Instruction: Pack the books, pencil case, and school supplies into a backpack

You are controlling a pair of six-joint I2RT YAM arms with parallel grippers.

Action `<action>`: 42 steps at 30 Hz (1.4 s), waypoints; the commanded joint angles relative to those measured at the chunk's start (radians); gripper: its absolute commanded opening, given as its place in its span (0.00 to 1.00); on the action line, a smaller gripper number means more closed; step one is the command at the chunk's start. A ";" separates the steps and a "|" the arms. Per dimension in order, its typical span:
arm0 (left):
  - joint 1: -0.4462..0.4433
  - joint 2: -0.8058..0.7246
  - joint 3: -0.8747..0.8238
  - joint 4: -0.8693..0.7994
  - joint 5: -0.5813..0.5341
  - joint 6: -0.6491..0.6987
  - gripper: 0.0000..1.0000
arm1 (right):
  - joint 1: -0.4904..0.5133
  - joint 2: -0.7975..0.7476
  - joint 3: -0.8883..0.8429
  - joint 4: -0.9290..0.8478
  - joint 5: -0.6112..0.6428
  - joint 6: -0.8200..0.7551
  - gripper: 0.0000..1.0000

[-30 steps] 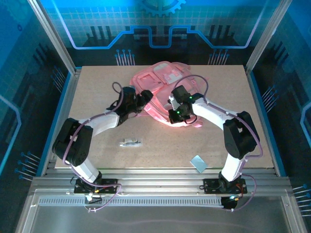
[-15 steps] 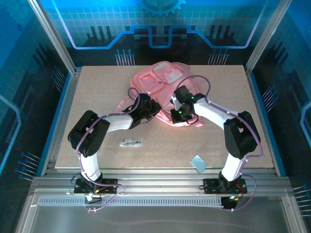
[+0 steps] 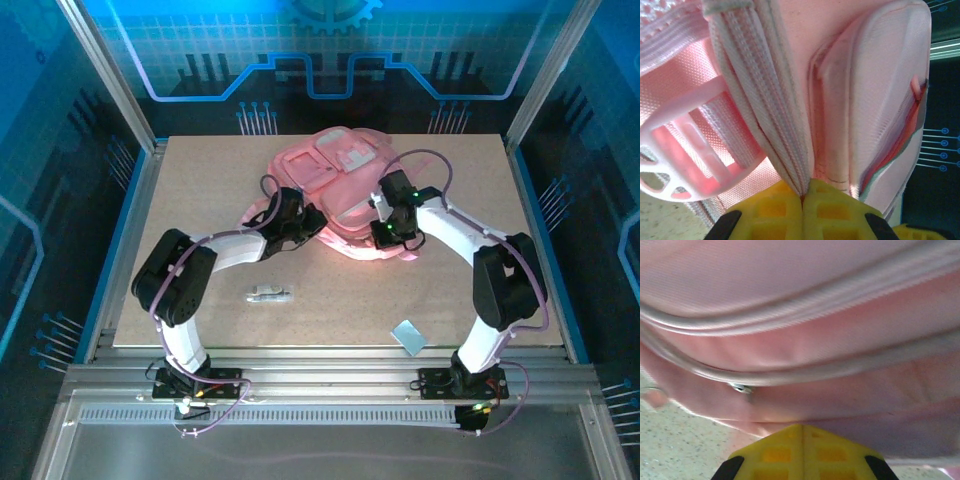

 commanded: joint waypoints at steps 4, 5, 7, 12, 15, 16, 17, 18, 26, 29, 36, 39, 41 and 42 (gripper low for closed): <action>0.061 -0.094 0.032 -0.143 0.076 0.140 0.00 | -0.033 -0.009 0.006 -0.046 0.021 -0.031 0.00; 0.061 -0.100 0.032 -0.149 0.078 0.150 0.00 | -0.032 -0.011 0.003 -0.040 -0.006 -0.031 0.00; 0.061 -0.104 0.028 -0.152 0.089 0.152 0.00 | -0.024 -0.024 0.000 -0.033 -0.048 -0.027 0.00; 0.059 -0.100 0.021 -0.145 0.092 0.153 0.00 | -0.015 -0.087 0.010 -0.020 -0.158 0.069 0.09; 0.058 -0.101 0.010 -0.121 0.094 0.138 0.00 | 0.004 -0.104 0.020 0.000 -0.215 0.185 0.34; 0.057 -0.101 0.006 -0.113 0.094 0.132 0.00 | 0.012 -0.107 0.018 0.016 -0.233 0.225 0.39; 0.055 -0.100 0.003 -0.104 0.094 0.128 0.00 | 0.020 -0.110 0.014 0.030 -0.239 0.267 0.42; 0.052 -0.098 0.000 -0.096 0.093 0.123 0.00 | 0.032 -0.112 0.005 0.047 -0.238 0.306 0.45; 0.036 -0.069 -0.017 -0.040 0.103 0.090 0.00 | 0.159 -0.079 0.016 0.069 -0.073 0.464 0.56; 0.033 -0.065 -0.022 -0.027 0.106 0.084 0.00 | 0.191 -0.054 0.036 0.064 -0.008 0.494 0.58; 0.023 -0.056 -0.029 -0.010 0.098 0.096 0.00 | 0.250 0.020 0.116 0.016 0.127 0.507 0.59; 0.023 -0.030 -0.048 0.032 0.135 0.112 0.00 | 0.226 0.016 0.096 0.050 0.129 0.509 0.59; 0.024 -0.014 -0.058 0.028 0.162 0.108 0.27 | 0.202 0.015 0.085 0.075 0.108 0.505 0.59; 0.024 -0.012 -0.066 0.020 0.172 0.100 0.40 | 0.189 0.018 0.080 0.085 0.097 0.503 0.59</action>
